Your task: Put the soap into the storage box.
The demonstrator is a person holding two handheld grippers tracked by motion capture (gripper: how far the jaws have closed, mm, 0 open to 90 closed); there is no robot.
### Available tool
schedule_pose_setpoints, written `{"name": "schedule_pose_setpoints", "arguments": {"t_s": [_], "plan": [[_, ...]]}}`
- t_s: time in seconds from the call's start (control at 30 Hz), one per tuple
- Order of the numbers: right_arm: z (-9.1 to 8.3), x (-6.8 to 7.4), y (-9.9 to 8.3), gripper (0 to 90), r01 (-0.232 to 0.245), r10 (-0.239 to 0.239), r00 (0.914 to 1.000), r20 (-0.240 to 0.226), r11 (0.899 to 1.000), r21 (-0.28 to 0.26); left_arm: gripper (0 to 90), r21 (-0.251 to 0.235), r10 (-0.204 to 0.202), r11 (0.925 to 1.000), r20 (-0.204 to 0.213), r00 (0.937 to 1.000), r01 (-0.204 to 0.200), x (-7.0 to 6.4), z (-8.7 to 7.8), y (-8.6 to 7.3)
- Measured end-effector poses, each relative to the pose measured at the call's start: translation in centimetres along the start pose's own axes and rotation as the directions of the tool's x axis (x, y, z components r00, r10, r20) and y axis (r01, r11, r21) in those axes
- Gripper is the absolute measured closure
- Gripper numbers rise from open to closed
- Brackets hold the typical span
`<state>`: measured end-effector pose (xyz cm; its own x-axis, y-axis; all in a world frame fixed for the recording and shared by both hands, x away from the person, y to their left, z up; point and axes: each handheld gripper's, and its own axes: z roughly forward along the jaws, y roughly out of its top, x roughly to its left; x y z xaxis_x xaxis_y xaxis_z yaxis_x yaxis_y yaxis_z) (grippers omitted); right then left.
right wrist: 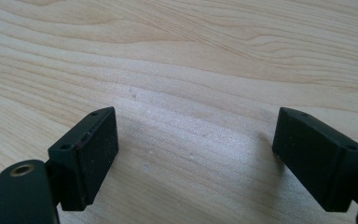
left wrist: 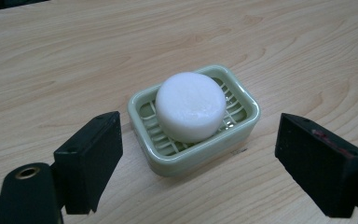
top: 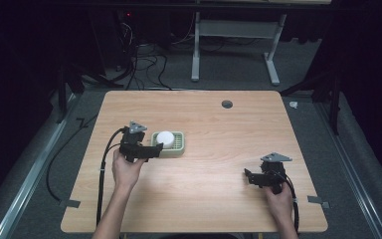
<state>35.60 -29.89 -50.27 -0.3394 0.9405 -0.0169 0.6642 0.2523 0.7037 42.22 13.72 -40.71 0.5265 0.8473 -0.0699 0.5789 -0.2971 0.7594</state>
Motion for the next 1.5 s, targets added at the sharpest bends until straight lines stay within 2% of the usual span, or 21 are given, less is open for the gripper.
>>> {"name": "schedule_pose_setpoints", "arguments": {"t_s": [0.6,0.87,1.5], "plan": [[0.0,0.0,0.0,15.1,0.0,0.0,1.0,0.0,1.0,0.0,16.0,-0.023,-0.023,0.9995,-0.007,0.9997,0.023,0.4,-2.2,-1.5],[0.0,0.0,0.0,15.1,0.001,-0.001,1.0,-0.001,1.0,0.0,16.0,-0.034,-0.031,0.999,-0.024,0.9992,0.03,0.9,-3.2,-2.1],[0.0,0.0,0.0,15.2,-0.002,0.002,1.0,0.0,1.0,0.0,16.0,-0.067,-0.079,0.9948,-0.033,0.9964,0.076,1.8,-4.7,-3.8]]}}
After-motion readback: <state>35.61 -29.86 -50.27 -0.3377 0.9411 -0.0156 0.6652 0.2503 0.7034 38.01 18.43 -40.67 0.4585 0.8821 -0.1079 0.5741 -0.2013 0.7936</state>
